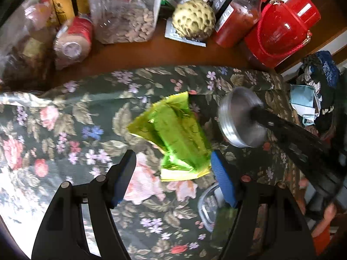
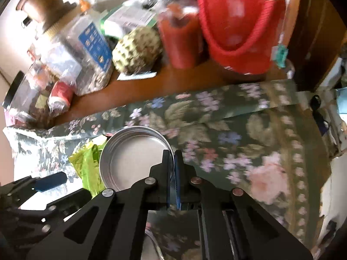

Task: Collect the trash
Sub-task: 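Grasp the round metal tin lid with the right gripper while the left gripper grasps the green wrapper, then carry the tin lid and green wrapper with both grippers over the white bucket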

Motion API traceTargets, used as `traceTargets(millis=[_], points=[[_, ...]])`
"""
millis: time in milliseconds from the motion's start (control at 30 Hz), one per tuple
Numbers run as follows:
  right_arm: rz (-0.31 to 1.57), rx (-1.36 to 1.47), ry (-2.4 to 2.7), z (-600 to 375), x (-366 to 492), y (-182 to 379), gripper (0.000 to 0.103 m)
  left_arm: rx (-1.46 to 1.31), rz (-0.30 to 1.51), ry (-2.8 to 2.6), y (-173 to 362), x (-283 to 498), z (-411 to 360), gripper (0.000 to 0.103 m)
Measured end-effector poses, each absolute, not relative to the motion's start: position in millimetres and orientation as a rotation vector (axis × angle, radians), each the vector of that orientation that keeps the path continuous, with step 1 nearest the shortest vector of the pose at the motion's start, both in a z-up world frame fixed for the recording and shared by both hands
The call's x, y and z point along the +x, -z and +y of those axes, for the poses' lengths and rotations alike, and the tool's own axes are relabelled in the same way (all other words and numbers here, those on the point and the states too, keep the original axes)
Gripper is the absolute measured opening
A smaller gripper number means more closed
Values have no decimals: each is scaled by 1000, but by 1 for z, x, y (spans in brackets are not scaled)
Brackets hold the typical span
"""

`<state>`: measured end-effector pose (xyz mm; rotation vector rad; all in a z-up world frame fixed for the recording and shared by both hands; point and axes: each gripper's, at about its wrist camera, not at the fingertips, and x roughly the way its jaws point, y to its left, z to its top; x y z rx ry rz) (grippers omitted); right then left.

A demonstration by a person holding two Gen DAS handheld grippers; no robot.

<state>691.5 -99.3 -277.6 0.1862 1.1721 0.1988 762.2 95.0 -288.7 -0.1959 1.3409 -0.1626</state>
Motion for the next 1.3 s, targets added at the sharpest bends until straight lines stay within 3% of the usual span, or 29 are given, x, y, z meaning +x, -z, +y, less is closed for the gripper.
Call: traceTargets(millis=[333,500,567,967,1300], points=[[1103,211,-97,-169,656,233,3,-95,1345,68,308,775,53,67],[1063,242,-66,-191,646,215,3,-73,1317,24,310,776,35,41],[1046,235,-68,-192,644,208,3,-143,1330,57,305,773,38,37],[888,208,-146,-227,600,145,3,-146,1098,-9,197,702,29,33],[783,152,-326,-244,553,104,3,-226,846,-79,94,582,7,32]])
